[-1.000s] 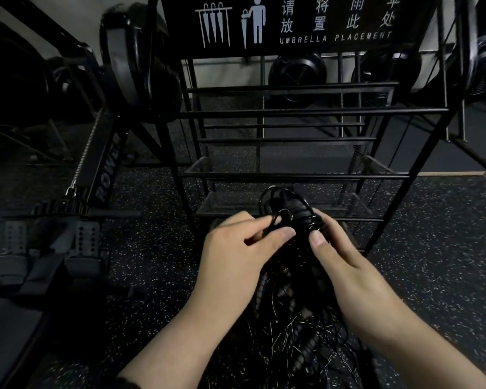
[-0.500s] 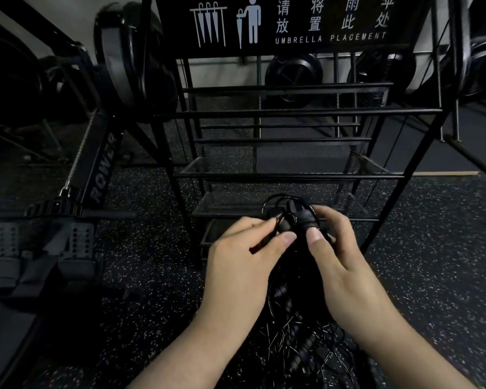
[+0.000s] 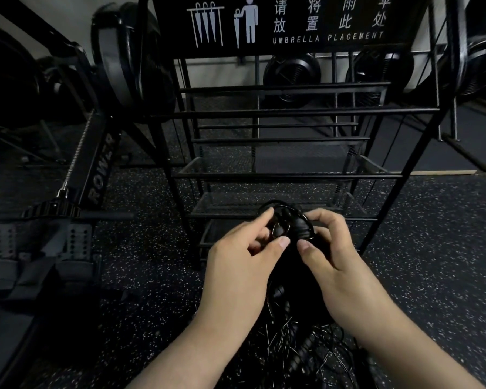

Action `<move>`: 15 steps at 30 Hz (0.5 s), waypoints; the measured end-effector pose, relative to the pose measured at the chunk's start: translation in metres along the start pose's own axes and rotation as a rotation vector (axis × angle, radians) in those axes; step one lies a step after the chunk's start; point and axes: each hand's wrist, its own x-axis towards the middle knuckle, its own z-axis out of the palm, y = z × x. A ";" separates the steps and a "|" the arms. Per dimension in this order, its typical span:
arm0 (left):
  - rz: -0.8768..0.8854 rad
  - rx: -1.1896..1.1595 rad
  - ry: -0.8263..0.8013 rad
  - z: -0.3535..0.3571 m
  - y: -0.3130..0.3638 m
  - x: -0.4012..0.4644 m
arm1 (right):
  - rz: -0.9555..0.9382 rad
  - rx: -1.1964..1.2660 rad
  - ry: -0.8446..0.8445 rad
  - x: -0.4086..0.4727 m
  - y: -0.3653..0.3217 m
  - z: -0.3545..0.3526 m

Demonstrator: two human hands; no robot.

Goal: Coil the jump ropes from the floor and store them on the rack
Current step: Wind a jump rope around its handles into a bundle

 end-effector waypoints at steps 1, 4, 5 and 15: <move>-0.011 -0.001 0.004 0.000 -0.001 0.000 | 0.000 0.003 -0.007 0.000 -0.001 -0.001; -0.020 0.021 0.010 0.000 -0.001 0.002 | -0.001 -0.012 -0.025 0.000 -0.001 -0.003; -0.018 0.027 0.005 0.000 -0.001 0.002 | -0.002 -0.007 -0.030 0.000 -0.002 -0.003; -0.180 -0.436 0.030 0.000 0.003 0.002 | 0.019 0.143 0.039 0.002 0.000 -0.003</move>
